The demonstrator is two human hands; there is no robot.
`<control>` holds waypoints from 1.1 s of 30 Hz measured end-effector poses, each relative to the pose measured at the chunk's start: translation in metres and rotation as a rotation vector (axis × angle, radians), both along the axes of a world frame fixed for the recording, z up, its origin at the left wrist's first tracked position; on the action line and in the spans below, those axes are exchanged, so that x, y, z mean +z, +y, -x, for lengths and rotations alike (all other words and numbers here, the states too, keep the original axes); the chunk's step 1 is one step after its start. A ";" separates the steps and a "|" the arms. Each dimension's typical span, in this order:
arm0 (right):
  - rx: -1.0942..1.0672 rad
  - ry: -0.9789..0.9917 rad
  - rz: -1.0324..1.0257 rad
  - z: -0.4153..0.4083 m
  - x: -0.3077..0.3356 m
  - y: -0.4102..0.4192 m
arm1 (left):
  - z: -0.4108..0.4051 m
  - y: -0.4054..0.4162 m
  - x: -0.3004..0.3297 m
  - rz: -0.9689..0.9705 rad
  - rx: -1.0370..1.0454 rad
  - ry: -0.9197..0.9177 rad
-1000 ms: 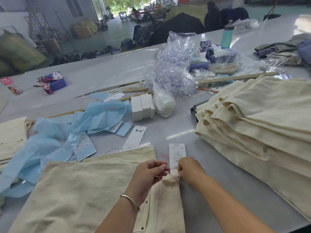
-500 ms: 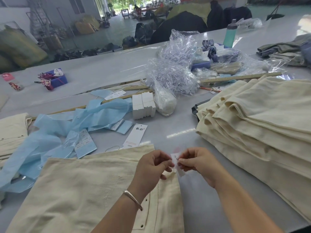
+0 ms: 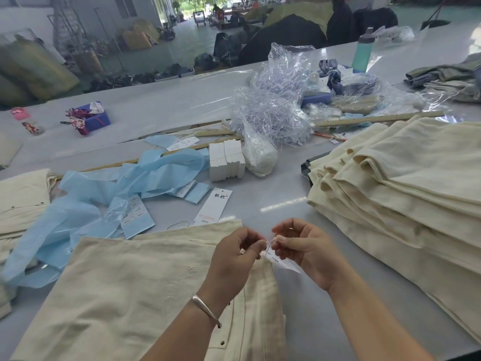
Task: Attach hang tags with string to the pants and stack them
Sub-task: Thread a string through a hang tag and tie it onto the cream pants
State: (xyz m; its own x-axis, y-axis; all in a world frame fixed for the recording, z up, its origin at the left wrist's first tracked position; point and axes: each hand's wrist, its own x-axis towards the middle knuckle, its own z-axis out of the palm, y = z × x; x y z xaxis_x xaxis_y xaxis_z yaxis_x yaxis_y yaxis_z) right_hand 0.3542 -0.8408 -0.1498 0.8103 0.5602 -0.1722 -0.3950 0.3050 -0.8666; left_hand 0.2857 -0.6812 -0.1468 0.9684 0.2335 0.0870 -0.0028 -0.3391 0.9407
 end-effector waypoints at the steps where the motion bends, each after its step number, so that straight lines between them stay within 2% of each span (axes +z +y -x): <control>1: -0.010 -0.011 0.005 0.002 -0.001 0.001 | 0.001 0.000 -0.001 0.002 0.003 -0.002; 20: -0.049 -0.075 0.010 0.013 -0.012 0.011 | 0.005 -0.004 0.001 -0.079 -0.030 0.027; 29: -0.061 -0.337 0.169 0.010 -0.009 0.010 | 0.003 -0.002 0.005 -0.265 -0.064 0.004; 33: 0.001 -0.342 0.159 0.006 -0.007 0.006 | -0.001 0.003 0.003 -0.192 -0.103 0.038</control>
